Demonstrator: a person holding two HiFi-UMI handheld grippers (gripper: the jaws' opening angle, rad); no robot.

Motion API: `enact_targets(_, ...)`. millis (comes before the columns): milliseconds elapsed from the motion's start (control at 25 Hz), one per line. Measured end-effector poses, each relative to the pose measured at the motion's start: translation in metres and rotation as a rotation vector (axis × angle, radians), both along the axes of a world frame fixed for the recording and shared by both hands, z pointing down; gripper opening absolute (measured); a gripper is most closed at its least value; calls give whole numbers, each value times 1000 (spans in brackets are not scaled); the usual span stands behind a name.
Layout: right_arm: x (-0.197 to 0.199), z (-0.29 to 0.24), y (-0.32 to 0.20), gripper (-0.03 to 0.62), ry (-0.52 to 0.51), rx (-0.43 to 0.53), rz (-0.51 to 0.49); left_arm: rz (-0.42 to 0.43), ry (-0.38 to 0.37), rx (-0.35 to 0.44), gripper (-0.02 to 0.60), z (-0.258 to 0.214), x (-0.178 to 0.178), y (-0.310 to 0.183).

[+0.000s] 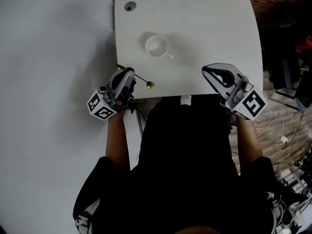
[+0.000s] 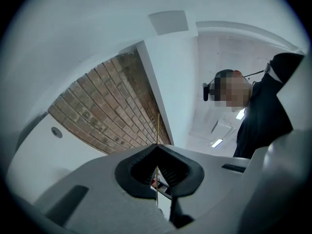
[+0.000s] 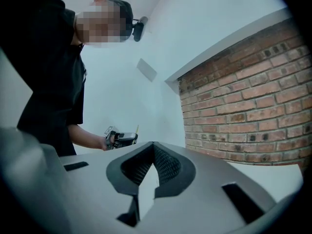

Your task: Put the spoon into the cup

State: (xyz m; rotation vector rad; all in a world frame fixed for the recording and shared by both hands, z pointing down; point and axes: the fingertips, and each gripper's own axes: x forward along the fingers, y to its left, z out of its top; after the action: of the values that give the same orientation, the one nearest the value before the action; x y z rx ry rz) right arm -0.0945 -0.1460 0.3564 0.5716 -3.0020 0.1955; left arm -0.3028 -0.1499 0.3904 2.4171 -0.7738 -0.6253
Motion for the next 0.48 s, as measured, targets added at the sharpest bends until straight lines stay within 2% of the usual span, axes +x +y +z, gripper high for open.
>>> enact_targets(280,6,9,10,6,-37,-33,59,-1,-69,-27,15,15,-2,-12)
enact_targets(480,3,19,23,6,-20,-51,53,-112,4,-38,15,12,-21,-7)
